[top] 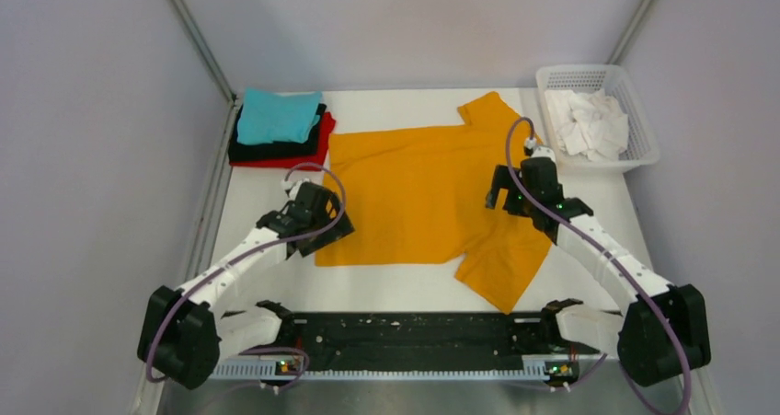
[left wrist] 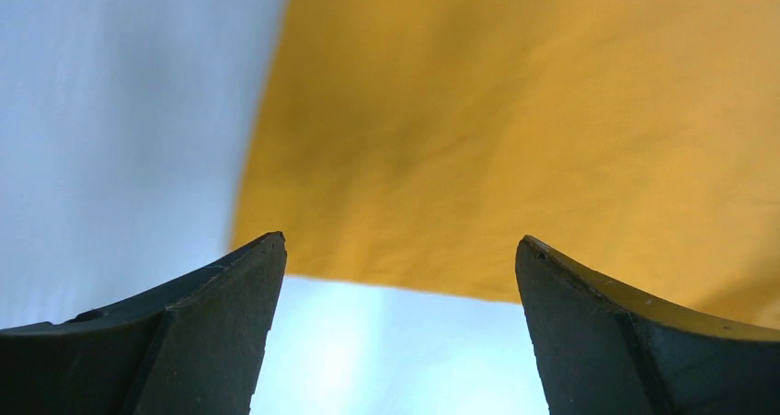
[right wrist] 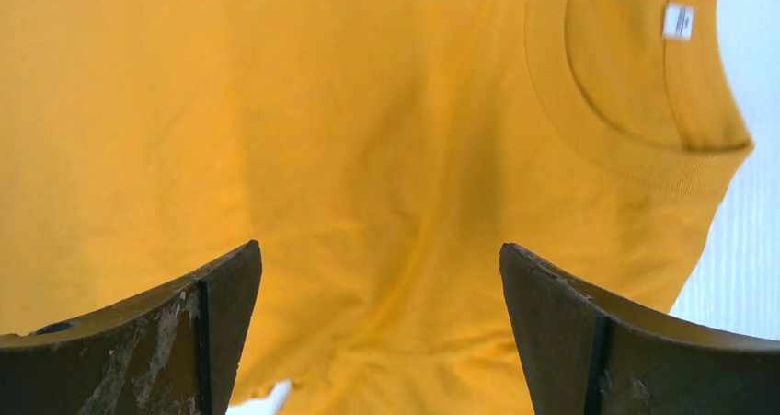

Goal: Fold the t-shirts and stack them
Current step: Grab the side of the flattened tshirt closest away from the robot with both arms

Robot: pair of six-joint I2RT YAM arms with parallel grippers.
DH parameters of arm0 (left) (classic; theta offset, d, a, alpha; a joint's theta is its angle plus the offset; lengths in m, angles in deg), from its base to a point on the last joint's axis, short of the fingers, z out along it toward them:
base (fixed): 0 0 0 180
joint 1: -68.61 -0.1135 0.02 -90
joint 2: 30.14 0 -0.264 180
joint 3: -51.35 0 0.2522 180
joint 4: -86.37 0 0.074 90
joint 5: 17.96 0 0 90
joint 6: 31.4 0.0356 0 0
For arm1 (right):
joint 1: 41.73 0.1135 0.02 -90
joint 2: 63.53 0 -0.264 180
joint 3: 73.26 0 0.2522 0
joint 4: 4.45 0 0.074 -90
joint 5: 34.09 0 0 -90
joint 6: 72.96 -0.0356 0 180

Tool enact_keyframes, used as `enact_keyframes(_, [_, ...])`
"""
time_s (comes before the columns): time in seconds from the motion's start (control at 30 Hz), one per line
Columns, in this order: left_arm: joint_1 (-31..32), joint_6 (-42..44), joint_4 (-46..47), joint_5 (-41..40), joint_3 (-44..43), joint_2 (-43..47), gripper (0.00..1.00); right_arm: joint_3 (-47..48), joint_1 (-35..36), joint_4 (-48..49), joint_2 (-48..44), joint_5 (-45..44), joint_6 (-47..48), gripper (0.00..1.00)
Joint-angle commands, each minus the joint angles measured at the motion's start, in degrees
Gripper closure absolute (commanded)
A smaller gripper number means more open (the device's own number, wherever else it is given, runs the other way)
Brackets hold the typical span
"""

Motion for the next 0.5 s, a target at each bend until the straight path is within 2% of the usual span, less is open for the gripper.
enact_keyframes(0.0, [-0.1,-8.3,-6.5,-9.1,8.8,7.9,0.01,-5.5,-0.1,4.5,-8.2,2.3,-3.8,0.01])
enact_keyframes(0.23, [-0.2,-18.2,-0.4,-11.0,18.7,14.4,0.11,-6.9,-0.1,2.8,-11.0,4.2,-3.0,0.01])
enact_keyframes(0.47, [-0.1,-20.1,1.5,-12.1,19.7,13.0,0.25,-7.0,-0.1,2.9,-11.3,3.1,-2.9,0.01])
